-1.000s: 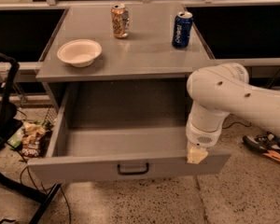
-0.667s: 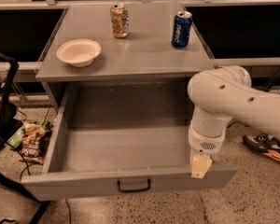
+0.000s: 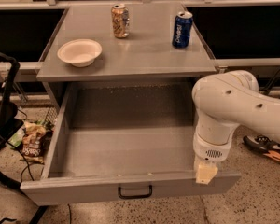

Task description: Open top drawer

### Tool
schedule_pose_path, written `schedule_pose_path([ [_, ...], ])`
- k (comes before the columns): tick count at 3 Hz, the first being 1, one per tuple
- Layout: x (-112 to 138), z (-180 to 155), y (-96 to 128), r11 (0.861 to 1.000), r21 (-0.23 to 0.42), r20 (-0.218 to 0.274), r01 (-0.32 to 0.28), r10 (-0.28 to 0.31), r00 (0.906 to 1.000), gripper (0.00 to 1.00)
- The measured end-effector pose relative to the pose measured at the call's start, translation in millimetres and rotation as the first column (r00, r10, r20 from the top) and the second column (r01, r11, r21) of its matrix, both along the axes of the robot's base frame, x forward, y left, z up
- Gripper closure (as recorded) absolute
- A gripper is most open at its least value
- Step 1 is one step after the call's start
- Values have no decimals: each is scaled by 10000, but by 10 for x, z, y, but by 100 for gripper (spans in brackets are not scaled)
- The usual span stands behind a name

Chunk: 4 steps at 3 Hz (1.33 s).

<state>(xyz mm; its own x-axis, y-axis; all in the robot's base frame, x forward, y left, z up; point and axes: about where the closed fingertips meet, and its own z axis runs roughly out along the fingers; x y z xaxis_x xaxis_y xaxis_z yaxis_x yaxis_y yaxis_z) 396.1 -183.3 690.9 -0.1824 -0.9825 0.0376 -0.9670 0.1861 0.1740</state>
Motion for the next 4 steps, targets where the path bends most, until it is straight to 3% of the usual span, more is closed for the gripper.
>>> schedule_pose_path([
  [1,0,0,0,10000,0,0,0,0,10000,84],
  [3,1,7,-2,10000,0,9,-4,4,10000,37],
  [4,110,439,-86,9998,-152,602,-157,166,9980,15],
])
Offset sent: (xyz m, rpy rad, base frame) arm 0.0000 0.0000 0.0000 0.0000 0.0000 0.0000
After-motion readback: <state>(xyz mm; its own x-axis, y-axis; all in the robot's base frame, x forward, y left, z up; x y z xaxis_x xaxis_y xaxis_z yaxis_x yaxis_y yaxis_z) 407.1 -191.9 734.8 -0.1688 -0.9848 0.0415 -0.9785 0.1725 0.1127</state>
